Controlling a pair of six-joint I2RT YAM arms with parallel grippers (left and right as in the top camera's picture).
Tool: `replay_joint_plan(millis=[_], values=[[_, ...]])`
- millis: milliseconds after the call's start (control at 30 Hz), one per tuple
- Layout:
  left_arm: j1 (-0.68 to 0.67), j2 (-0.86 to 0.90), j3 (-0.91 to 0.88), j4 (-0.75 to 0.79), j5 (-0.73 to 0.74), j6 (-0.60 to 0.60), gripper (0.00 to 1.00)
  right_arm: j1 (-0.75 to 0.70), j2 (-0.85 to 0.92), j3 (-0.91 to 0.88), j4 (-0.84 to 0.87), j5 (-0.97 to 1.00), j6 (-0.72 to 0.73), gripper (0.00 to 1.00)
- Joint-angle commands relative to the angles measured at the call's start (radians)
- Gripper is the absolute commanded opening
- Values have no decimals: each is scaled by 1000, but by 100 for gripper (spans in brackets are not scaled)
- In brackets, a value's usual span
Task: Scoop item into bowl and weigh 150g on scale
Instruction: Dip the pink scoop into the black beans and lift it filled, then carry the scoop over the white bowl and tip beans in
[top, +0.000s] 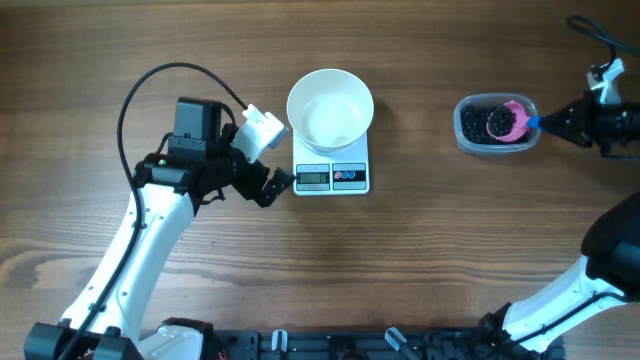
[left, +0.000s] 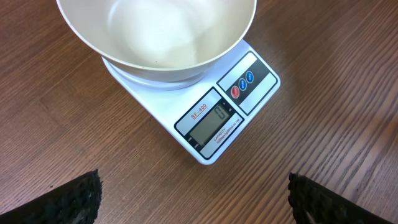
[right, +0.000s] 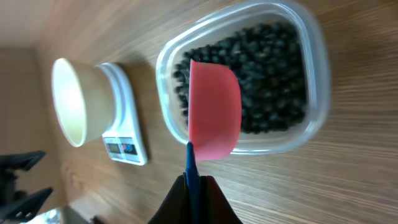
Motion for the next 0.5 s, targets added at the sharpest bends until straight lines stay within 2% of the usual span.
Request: replay_joint_plan(millis=[0, 133, 267, 467], values=[[3, 2, -4, 0, 20, 5, 100, 4, 17, -5, -30, -138, -88, 4], [3, 2, -4, 0, 19, 5, 100, 37, 16, 23, -88, -167, -114, 4], [3, 2, -4, 0, 20, 5, 100, 135, 16, 99, -139, -172, -120, 4], [3, 2, -4, 0, 19, 5, 100, 359, 16, 204, -89, -172, 16, 4]])
